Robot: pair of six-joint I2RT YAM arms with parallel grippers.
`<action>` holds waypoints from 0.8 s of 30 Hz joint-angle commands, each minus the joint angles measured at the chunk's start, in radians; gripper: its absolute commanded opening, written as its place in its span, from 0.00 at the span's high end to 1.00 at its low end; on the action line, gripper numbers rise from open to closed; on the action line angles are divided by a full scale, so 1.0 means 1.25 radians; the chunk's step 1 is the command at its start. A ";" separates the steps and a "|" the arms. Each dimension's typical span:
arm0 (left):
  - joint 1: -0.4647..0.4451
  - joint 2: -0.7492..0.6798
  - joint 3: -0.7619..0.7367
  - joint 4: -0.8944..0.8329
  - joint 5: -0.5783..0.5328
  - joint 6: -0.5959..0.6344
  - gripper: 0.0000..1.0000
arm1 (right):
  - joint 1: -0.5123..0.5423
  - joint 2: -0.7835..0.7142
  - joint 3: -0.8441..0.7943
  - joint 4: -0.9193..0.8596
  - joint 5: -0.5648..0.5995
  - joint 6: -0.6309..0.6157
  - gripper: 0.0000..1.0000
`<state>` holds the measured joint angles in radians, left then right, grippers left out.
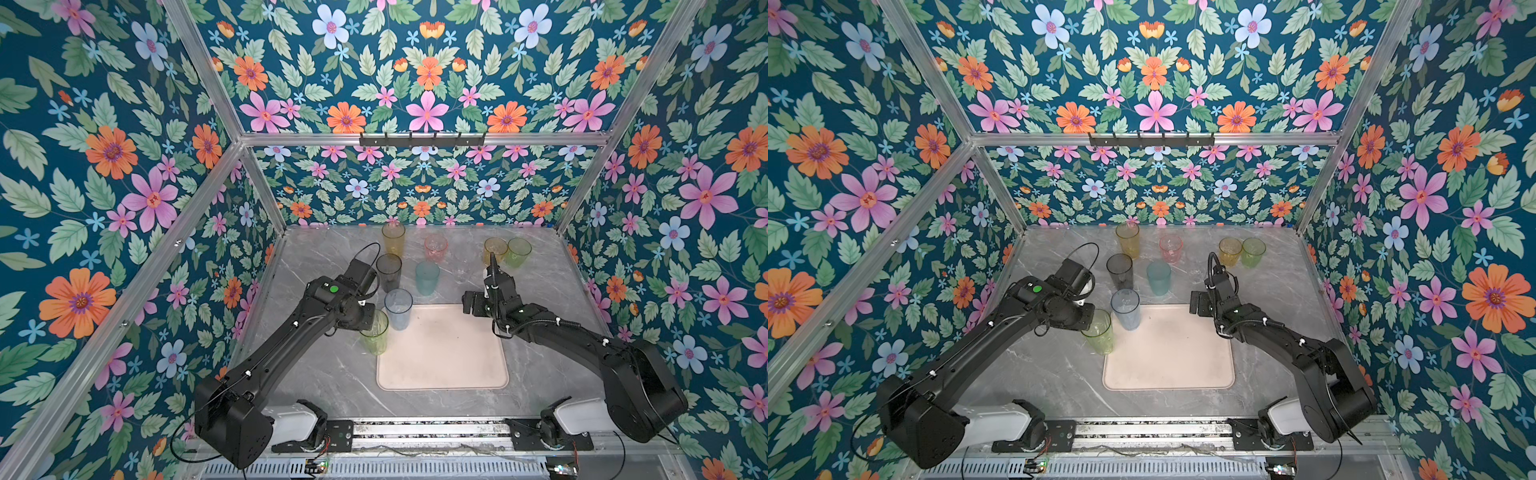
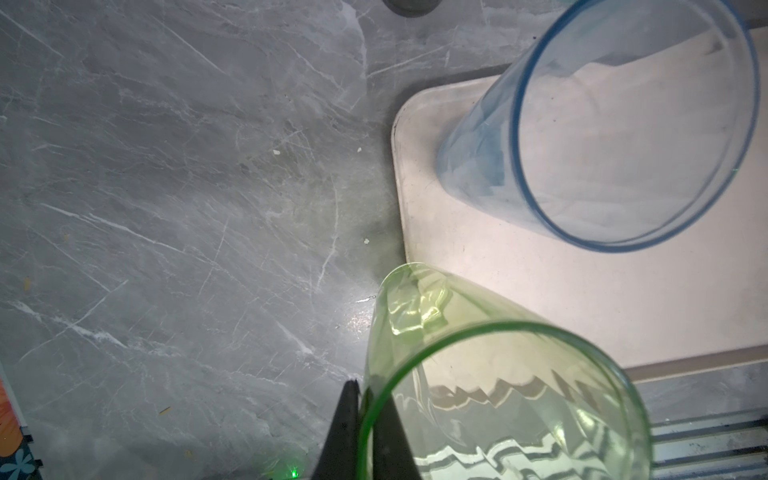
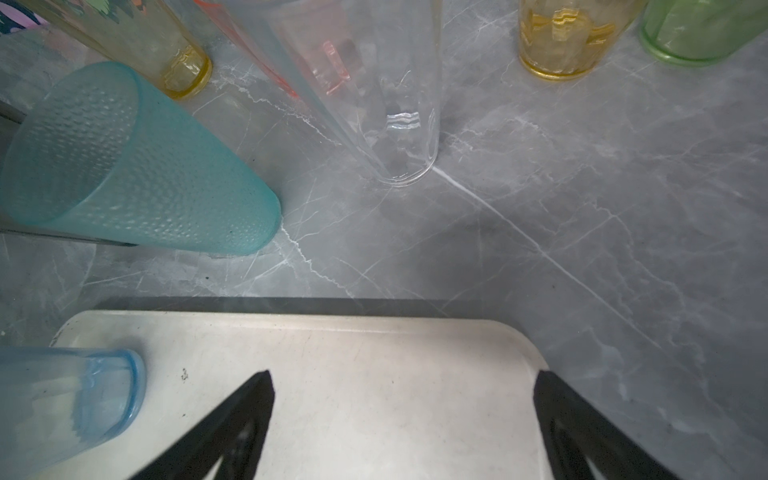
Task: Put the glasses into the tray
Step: 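Lower the green glass onto the tray beside the pale blue glass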
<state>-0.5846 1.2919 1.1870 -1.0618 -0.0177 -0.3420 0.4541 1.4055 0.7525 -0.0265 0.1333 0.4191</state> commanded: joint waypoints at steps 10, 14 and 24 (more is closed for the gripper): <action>-0.071 0.014 -0.024 0.085 -0.011 -0.049 1.00 | 0.000 0.005 0.006 -0.003 0.005 0.005 0.01; -0.094 0.026 -0.029 0.101 -0.034 -0.095 1.00 | 0.001 0.005 0.007 -0.003 0.007 0.004 0.01; -0.129 0.046 -0.057 0.145 -0.050 -0.131 1.00 | 0.000 0.009 0.011 -0.008 0.007 0.006 0.01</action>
<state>-0.7395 1.3434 1.1137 -0.9047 -0.0566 -0.4854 0.4541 1.4128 0.7593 -0.0288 0.1337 0.4191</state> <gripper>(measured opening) 0.083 0.988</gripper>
